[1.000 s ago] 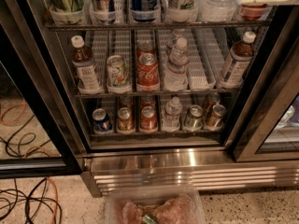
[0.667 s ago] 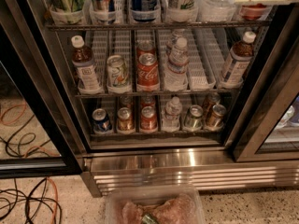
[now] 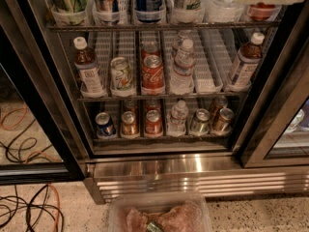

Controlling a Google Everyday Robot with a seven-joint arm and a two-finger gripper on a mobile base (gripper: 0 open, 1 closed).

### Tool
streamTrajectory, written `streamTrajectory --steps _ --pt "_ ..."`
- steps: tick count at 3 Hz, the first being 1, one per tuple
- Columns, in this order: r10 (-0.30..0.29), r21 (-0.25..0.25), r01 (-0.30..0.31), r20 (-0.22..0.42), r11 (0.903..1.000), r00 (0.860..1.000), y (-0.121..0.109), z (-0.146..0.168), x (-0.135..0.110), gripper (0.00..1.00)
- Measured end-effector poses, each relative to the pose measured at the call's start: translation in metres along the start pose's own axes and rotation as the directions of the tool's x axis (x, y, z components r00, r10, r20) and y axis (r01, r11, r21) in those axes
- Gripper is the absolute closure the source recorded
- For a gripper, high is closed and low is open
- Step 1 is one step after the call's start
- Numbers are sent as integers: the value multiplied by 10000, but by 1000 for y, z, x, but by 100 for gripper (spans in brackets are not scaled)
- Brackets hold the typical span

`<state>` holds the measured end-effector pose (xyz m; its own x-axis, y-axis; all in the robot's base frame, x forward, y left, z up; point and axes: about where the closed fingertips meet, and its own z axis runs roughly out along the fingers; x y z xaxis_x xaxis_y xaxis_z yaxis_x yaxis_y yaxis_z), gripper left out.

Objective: Pick water bottle from top shelf of fridge

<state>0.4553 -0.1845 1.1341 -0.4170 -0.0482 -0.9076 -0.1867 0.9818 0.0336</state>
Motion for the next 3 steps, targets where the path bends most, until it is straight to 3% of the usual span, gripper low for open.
streamTrajectory --steps 3 --pt "0 0 0 0 10000 10000 0 0 0 3"
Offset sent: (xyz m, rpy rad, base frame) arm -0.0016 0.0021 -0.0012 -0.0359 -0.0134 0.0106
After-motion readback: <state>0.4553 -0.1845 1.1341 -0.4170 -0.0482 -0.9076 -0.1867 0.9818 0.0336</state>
